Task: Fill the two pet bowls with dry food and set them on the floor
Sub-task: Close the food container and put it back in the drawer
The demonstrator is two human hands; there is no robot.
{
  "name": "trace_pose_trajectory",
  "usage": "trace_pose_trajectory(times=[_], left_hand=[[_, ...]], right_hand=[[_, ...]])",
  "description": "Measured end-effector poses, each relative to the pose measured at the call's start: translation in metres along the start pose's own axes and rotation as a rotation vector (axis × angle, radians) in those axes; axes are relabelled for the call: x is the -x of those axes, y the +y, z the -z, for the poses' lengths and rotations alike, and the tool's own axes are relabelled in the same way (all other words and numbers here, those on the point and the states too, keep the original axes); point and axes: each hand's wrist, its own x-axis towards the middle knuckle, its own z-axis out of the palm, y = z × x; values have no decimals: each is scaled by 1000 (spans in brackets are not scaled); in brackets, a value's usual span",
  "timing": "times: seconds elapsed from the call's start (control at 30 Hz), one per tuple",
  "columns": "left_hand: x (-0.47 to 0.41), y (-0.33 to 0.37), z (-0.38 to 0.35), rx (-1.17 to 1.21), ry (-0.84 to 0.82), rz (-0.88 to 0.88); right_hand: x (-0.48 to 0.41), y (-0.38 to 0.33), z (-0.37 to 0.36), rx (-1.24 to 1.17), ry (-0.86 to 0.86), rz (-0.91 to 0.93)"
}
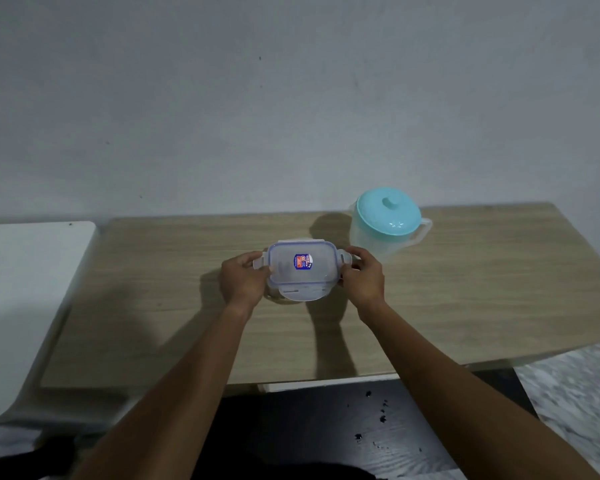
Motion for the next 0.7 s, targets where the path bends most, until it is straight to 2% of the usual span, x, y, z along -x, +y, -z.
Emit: trace_pose_trajectory(times=[0.27,0.47,0.7], left_hand=[[4,-12,7,164,-67,89],[11,-17,8,335,-95,210],[16,-17,12,407,-139,278]], right_hand=[[-4,7,-4,-66,37,-57],[-3,12,-6,-102,17,-136],[0,17,-5,-71,-48,-211]])
